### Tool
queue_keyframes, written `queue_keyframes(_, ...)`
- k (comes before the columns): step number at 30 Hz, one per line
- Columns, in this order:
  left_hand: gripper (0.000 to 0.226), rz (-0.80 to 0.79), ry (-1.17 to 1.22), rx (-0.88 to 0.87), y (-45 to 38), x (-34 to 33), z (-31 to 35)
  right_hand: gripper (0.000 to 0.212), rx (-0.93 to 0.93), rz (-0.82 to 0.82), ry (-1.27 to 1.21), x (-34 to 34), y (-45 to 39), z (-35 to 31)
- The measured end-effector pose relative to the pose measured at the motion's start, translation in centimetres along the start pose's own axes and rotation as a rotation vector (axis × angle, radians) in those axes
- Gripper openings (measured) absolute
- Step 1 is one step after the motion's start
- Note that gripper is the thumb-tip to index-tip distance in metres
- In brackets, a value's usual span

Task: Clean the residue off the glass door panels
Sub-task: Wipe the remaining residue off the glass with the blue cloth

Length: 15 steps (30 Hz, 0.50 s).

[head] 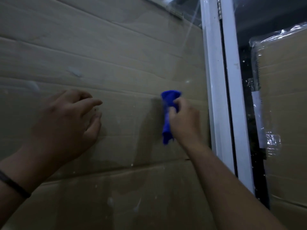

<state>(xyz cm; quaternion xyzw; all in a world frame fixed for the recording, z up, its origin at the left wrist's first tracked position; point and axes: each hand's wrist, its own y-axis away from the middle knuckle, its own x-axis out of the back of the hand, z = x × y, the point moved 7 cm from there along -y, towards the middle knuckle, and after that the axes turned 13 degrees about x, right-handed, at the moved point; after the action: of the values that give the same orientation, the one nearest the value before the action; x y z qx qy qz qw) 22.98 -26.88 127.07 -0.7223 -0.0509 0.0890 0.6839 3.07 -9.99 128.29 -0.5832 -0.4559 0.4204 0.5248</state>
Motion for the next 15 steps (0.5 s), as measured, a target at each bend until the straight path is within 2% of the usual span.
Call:
queue_keyframes(2, 0.029, 0.003, -0.004, 0.007, 0.0, 0.6, -0.3, 0.009, -0.088, 0.13, 0.068, 2.7, -1.2, 2.6)
queue_keyframes(3, 0.029, 0.004, -0.005, 0.01, 0.0, 0.7, -0.6, 0.007, -0.118, 0.143, 0.109, 3.4, -1.6, 3.8)
queue_keyframes(7, 0.033, -0.023, -0.013, -0.016, 0.4, 1.0, -1.4, 0.014, -0.193, -0.02, 0.236, 1.6, -1.7, 6.3)
queue_keyframes(11, 0.034, -0.075, -0.037, -0.014, 1.1, 0.9, -2.5, 0.018, 0.0, -0.051, 0.315, -1.8, -0.1, 2.3)
queue_keyframes(15, 0.037, -0.114, -0.081, 0.038, 1.3, 0.9, -3.0, 0.02, 0.242, -0.086, 0.168, -5.0, 1.8, -5.0)
